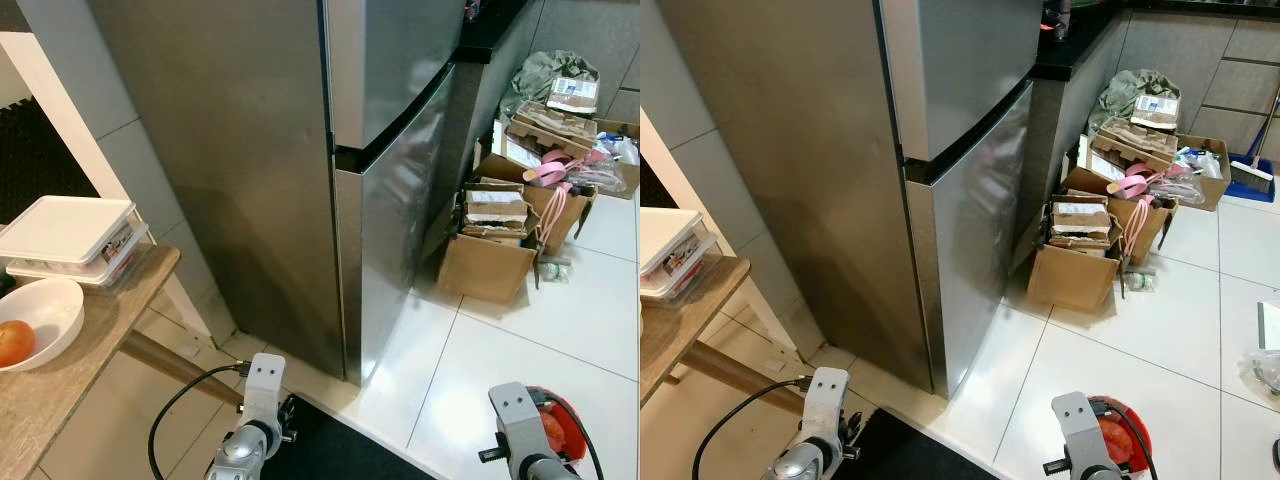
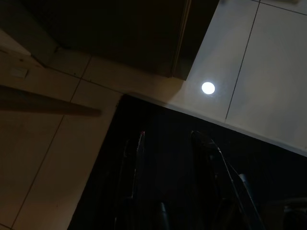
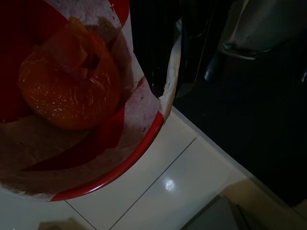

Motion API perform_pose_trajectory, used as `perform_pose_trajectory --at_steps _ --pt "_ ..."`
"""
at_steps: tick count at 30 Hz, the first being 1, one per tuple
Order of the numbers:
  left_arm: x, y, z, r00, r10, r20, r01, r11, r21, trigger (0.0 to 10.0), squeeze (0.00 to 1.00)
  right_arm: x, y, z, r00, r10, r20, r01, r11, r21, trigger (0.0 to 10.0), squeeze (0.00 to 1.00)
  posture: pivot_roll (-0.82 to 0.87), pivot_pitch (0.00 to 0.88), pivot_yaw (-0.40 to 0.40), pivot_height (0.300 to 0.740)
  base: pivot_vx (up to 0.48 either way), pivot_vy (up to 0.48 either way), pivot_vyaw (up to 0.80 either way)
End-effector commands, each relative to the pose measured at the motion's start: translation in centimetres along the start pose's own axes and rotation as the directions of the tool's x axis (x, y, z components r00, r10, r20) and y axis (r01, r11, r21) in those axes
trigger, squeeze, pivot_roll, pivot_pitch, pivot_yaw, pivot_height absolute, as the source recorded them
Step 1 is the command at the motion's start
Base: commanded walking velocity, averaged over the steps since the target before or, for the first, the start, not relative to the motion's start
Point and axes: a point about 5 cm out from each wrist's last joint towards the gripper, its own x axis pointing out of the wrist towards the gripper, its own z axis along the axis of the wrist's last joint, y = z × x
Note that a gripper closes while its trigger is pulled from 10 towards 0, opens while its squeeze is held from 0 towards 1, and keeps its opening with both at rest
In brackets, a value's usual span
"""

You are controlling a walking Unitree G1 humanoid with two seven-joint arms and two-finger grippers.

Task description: Restocking fridge

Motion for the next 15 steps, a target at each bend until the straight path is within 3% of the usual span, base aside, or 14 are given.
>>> perform_pose_trajectory --at_steps 1,15 --pt "-0.3 0.18 -0.96 1.0 0.003 -0.03 -0.003 1.0 0.004 10.0 0.0 -0.18 -0.01 -0.45 1.0 -0.004 -0.001 0.004 1.0 0.003 10.0 0.0 -0.07 0.062 0.04 0.74 0.0 0.0 0.0" --pt "-0.32 0.08 -1.17 0.999 0.01 -0.033 -0.01 1.0 -0.003 10.0 0.0 -0.14 -0.09 -0.33 1.0 -0.004 0.001 0.004 1.0 -0.001 10.0 0.0 -0.08 0.053 0.032 0.74 0.0 0.0 0.0"
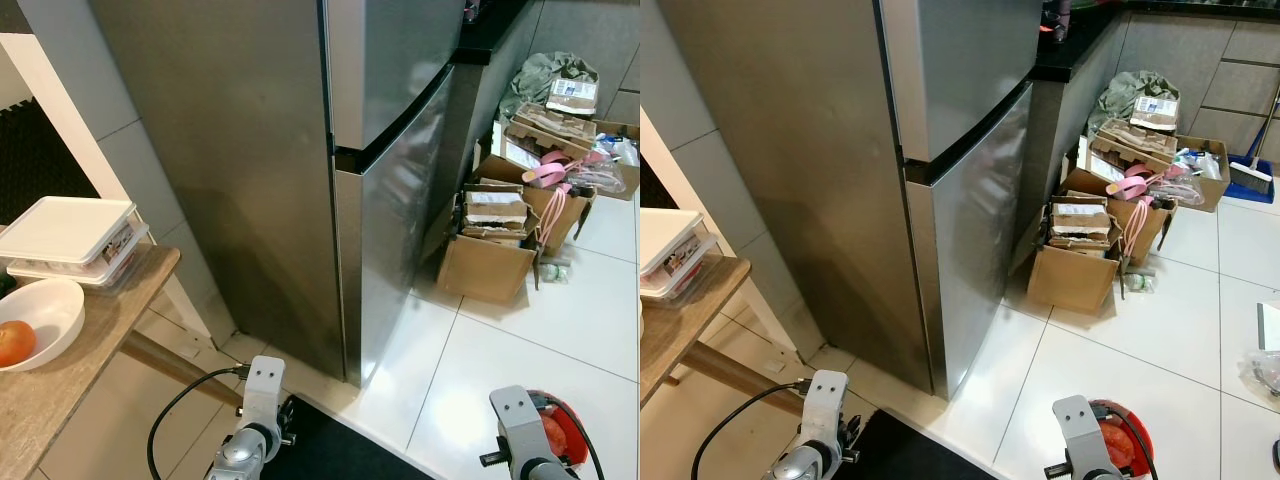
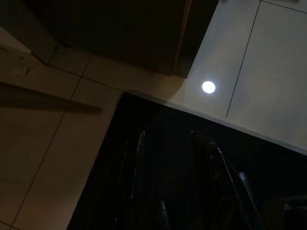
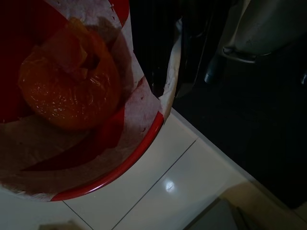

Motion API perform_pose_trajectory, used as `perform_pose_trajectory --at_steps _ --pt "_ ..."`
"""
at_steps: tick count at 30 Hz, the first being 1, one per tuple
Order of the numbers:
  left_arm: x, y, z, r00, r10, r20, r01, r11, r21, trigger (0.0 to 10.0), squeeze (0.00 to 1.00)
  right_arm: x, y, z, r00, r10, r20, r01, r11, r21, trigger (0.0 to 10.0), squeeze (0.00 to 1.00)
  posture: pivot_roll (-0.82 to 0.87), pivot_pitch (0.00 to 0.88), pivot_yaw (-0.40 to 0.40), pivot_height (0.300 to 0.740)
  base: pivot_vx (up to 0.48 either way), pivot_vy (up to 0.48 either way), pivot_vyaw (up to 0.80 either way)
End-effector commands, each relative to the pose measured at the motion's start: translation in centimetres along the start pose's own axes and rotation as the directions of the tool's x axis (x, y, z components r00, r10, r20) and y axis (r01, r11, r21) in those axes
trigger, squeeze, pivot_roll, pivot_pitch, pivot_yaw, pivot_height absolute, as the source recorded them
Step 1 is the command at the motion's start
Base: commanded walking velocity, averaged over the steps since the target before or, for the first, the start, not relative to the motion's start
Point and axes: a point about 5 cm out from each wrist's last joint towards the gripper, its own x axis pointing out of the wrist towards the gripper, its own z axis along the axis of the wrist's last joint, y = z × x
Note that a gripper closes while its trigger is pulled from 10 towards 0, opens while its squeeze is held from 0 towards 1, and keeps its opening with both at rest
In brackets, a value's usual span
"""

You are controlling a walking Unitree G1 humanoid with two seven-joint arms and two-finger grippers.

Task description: Restocking fridge

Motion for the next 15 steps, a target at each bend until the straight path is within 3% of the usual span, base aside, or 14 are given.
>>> perform_pose_trajectory --at_steps 1,5,15 --pt "-0.19 0.05 -0.76 1.0 0.006 -0.023 -0.006 1.0 -0.003 10.0 0.0 -0.05 -0.2 0.01 1.0 -0.006 0.008 0.006 1.0 -0.001 10.0 0.0 -0.08 0.053 0.032 0.74 0.0 0.0 0.0" --pt "-0.12 -0.06 -0.53 1.0 -0.003 -0.016 0.003 1.0 -0.001 10.0 0.0 -0.04 -0.44 0.15 1.0 -0.011 0.012 0.011 1.0 0.001 10.0 0.0 -0.08 0.059 0.034 0.74 0.0 0.0 0.0" --pt "-0.26 0.05 -0.81 1.0 -0.003 -0.021 0.003 1.0 -0.002 10.0 0.0 -0.1 -0.16 -0.13 1.0 -0.007 0.007 0.007 1.0 0.004 10.0 0.0 -0.08 0.07 0.039 0.74 -0.292 0.0 0.0"
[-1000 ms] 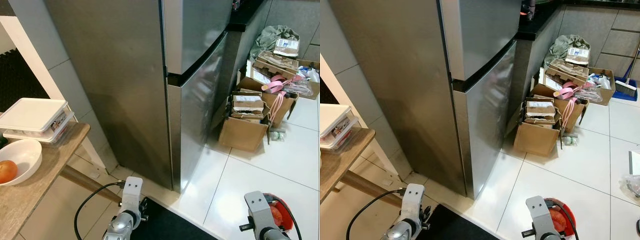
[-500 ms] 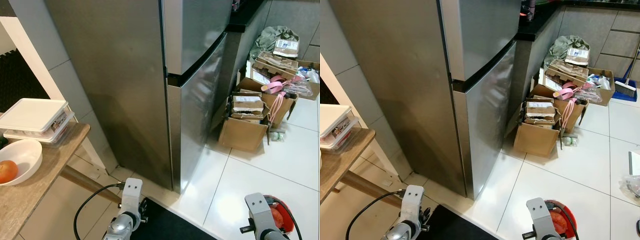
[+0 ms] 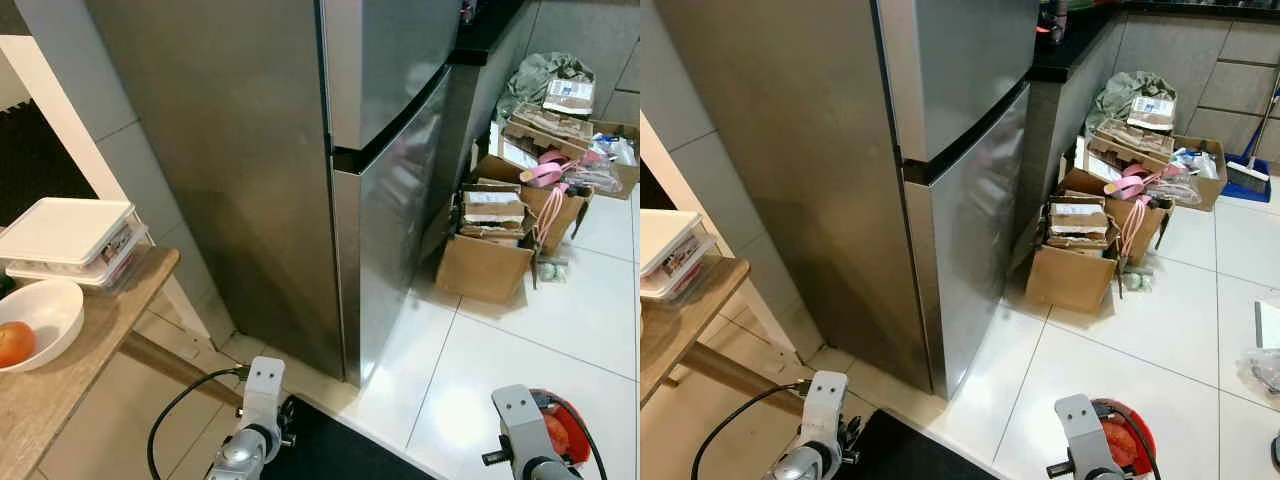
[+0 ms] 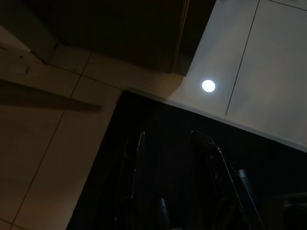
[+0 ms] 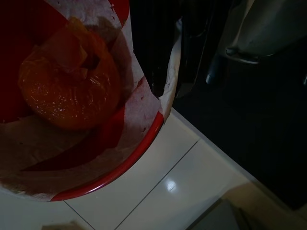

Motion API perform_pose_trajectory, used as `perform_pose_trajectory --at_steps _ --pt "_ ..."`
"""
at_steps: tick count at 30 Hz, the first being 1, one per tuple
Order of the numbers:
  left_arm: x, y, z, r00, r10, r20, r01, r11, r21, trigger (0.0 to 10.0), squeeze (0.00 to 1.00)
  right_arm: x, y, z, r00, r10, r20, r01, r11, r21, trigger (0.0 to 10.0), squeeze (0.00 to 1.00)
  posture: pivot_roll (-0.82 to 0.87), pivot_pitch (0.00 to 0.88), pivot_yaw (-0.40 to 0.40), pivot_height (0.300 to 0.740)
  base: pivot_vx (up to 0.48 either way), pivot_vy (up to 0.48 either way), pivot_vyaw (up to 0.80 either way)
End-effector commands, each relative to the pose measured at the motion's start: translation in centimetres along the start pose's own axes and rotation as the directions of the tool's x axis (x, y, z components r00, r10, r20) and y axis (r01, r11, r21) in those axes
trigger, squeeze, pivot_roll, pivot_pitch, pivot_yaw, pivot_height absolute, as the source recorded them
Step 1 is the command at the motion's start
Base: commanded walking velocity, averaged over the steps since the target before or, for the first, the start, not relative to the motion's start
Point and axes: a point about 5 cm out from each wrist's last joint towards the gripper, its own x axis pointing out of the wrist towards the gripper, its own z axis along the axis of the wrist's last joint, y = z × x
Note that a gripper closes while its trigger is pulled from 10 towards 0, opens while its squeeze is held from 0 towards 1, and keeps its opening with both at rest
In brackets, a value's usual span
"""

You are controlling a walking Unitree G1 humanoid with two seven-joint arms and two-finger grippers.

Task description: Restocking fridge

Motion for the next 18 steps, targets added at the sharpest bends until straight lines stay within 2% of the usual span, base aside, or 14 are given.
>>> perform_pose_trajectory --at_steps 1,18 --pt "-0.25 0.11 -0.71 1.0 0.0 -0.018 0.0 1.0 0.0 10.0 0.0 -0.08 0.15 -0.19 1.0 -0.001 0.005 0.001 1.0 0.009 10.0 0.0 -0.08 0.069 0.039 0.74 -0.322 0.0 0.0" --pt "-0.21 0.35 -0.55 1.0 -0.002 -0.02 0.003 1.0 0.011 10.0 0.0 -0.09 0.21 -0.27 1.0 -0.005 0.004 0.005 1.0 0.017 10.0 0.0 -0.08 0.073 0.047 0.74 -0.323 0.0 0.0"
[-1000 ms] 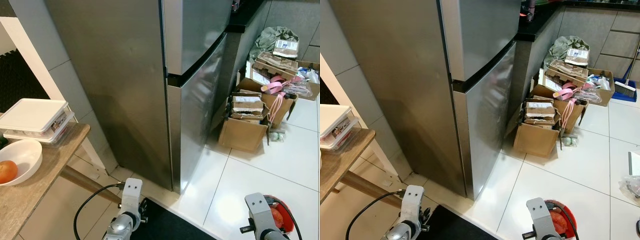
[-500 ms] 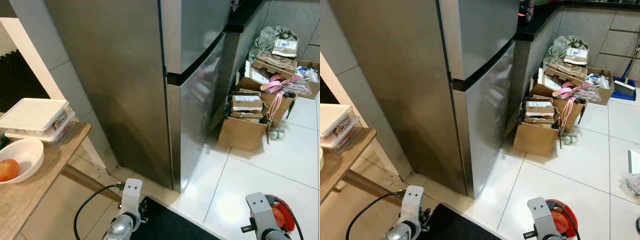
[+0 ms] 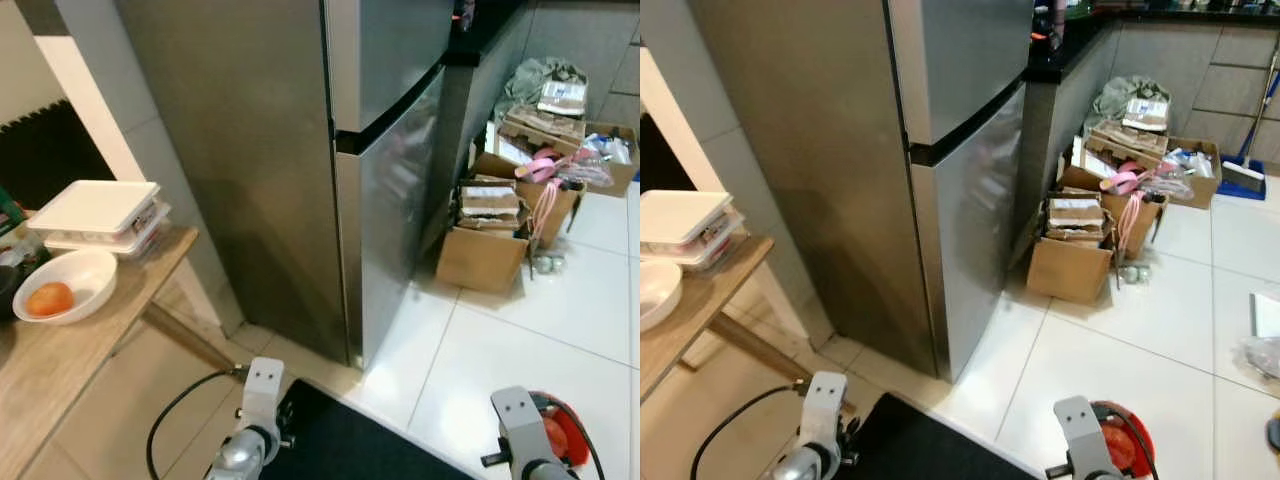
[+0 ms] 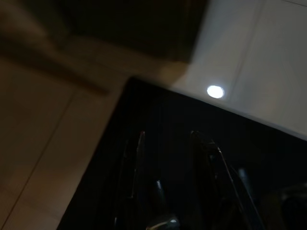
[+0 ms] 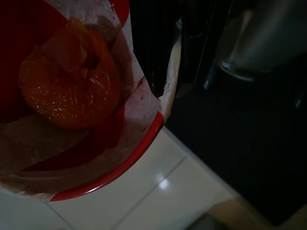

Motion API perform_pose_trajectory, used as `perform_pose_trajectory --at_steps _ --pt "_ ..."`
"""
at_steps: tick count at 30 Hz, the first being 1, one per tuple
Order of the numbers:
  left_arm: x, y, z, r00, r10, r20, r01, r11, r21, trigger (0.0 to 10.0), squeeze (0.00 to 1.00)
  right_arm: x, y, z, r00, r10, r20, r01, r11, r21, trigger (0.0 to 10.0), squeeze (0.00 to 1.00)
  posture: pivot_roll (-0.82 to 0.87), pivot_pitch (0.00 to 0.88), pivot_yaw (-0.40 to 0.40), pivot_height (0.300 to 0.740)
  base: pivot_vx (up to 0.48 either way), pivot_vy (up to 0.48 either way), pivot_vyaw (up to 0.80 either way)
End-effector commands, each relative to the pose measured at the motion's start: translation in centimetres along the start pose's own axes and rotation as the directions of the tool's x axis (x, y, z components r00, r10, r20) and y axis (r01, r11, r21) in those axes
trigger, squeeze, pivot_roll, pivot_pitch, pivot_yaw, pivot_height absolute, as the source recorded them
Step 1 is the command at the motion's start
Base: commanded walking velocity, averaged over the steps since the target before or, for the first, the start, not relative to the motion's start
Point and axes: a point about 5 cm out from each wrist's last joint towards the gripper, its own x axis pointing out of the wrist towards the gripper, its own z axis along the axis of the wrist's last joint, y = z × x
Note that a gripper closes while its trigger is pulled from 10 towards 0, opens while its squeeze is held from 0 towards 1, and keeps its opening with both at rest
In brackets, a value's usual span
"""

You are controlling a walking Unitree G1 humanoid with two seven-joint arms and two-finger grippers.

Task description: Restocking fridge

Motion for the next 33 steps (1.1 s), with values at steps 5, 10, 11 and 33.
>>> perform_pose_trajectory --at_steps 5,10,11,33 --pt "-0.13 0.37 -0.28 1.0 0.008 -0.011 -0.008 1.0 0.01 10.0 0.0 0.13 -0.08 0.66 1.0 -0.007 0.028 0.007 1.0 0.008 10.0 0.0 -0.08 0.074 0.046 0.74 -0.304 0.0 0.0" --pt "-0.18 0.39 -0.52 1.0 0.016 -0.022 -0.015 1.0 0.007 10.0 0.0 0.13 -0.17 0.75 0.999 -0.007 0.031 0.007 1.0 0.007 10.0 0.0 -0.08 0.075 0.043 0.74 -0.115 0.0 0.0" --pt "-0.18 0.39 -0.52 1.0 0.016 -0.022 -0.015 1.0 0.007 10.0 0.0 0.13 -0.17 0.75 0.999 -0.007 0.031 0.007 1.0 0.007 10.0 0.0 -0.08 0.075 0.043 0.74 0.0 0.0 0.0" --pt "0.23 -0.07 0.12 0.999 -0.021 -0.04 0.022 1.0 0.017 10.0 0.0 0.13 -0.25 0.75 0.999 -0.018 0.032 0.017 1.0 0.025 10.0 0.0 -0.09 0.073 0.063 0.74 0.04 0.0 0.0"
